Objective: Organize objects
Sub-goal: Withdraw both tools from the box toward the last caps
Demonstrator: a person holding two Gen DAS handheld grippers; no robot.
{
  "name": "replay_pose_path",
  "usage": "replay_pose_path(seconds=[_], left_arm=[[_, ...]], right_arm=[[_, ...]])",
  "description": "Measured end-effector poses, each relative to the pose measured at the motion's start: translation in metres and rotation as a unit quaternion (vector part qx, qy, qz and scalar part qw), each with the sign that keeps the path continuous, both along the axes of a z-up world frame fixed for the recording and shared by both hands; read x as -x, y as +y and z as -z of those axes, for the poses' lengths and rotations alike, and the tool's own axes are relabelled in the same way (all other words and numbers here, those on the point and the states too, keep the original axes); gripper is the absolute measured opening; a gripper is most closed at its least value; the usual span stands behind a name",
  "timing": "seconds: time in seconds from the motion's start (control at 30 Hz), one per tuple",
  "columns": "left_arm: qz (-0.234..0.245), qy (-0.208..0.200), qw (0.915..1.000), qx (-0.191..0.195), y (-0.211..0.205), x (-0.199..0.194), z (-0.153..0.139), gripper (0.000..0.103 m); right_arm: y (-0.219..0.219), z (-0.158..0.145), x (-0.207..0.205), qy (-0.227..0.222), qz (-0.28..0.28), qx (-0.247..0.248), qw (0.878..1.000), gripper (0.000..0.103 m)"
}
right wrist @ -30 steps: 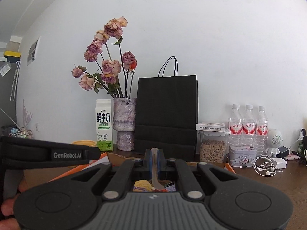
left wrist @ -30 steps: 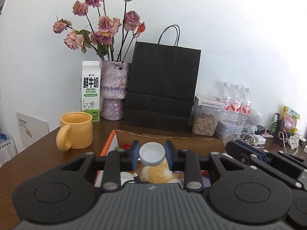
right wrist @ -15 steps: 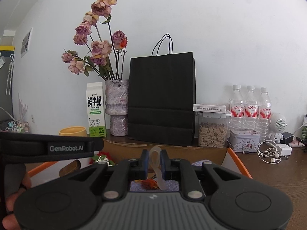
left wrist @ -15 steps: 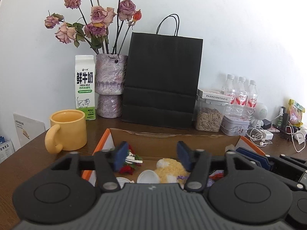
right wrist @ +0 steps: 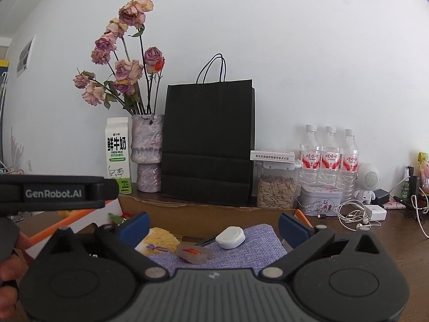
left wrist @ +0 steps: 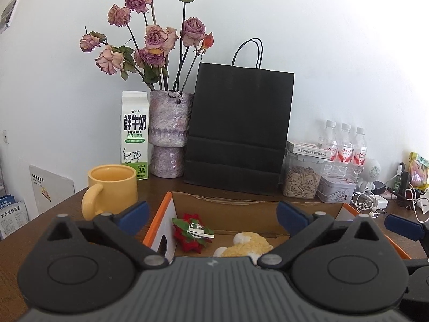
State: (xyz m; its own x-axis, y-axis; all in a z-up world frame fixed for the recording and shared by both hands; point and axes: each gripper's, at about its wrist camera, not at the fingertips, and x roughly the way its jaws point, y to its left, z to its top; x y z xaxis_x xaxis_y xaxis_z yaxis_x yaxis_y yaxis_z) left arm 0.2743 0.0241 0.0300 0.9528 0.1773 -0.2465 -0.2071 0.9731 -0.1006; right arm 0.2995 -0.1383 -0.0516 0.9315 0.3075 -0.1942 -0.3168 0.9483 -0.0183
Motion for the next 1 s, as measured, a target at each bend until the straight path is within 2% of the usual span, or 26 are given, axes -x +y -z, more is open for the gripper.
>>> replay_pose_path(seconds=[0.2, 0.7, 1.0], left_arm=[[0.008, -0.003, 1.0000, 0.000, 0.001, 0.008, 0.001, 0.103], [0.039, -0.013, 0.9988, -0.027, 0.007, 0.072, 0.019, 0.103], [0.035, 0.020, 0.9992, 0.002, 0.020, 0.092, 0.032, 0.103]], right_arm=[[-0.003, -0.001, 0.006, 0.005, 0.001, 0.004, 1.000, 0.102], [-0.024, 0.003, 0.056, 0.029, -0.034, 0.013, 0.999, 0.103], [-0.022, 0.020, 0.079, 0.057, -0.052, 0.043, 0.996, 0.103]])
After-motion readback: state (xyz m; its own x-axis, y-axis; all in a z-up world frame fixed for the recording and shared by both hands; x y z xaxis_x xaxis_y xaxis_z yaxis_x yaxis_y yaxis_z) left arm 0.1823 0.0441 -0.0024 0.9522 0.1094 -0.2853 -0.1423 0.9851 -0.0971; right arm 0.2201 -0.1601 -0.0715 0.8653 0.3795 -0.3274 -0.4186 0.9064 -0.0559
